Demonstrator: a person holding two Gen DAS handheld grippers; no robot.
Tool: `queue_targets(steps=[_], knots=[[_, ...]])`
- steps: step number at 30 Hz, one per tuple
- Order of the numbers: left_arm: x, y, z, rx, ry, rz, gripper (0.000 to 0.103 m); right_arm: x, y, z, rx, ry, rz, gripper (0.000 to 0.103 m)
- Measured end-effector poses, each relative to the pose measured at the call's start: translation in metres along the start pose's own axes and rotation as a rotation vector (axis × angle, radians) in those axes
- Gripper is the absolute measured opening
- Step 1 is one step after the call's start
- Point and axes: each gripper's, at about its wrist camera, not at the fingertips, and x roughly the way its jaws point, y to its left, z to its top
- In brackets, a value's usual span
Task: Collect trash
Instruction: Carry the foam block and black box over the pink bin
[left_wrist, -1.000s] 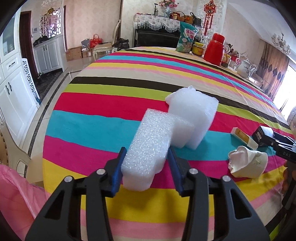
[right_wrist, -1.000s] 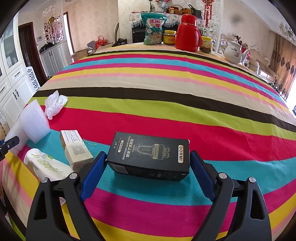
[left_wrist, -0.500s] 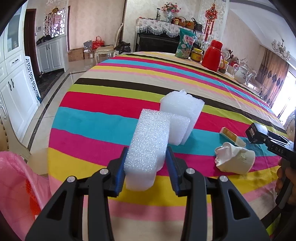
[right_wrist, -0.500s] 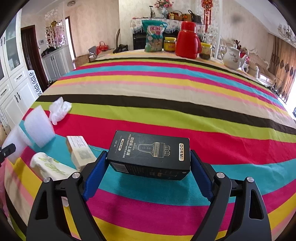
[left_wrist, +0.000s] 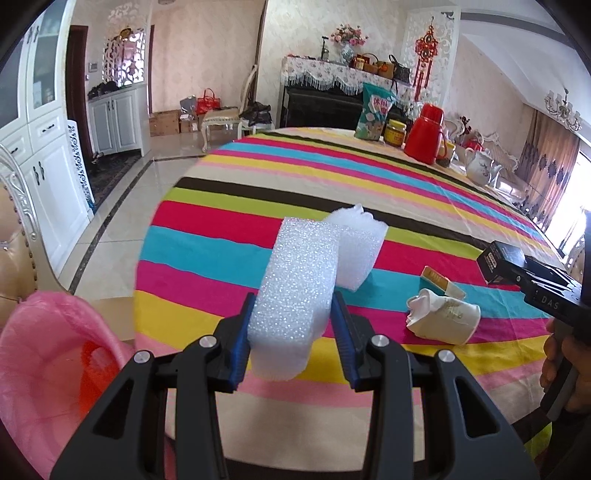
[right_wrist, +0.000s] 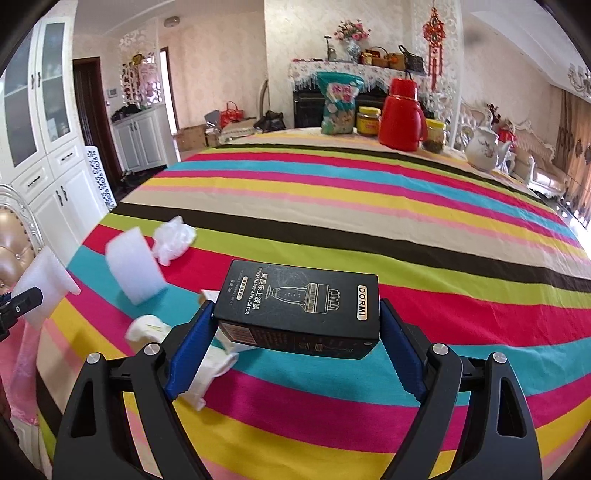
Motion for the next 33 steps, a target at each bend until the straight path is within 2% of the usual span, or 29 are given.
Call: queue_targets(steps=[9,23,33], knots=[[-0.047,0.021,-0.008,-0.037,-0.050,0.039,0.039,-0.027,0.026,0.005,-0.039,-0.040,0.037,0.081],[-0.096,0.055,-0.024,-0.095,-0.101,0.082,0.039,-0.057,0.076,0.005,-0.103,-0.064,0.116,0.081],[-0.141,0.105,-0.044,-0.168,-0.140,0.163,0.039,-0.072,0.131,0.004,-0.178,-0.072,0.207,0.081]])
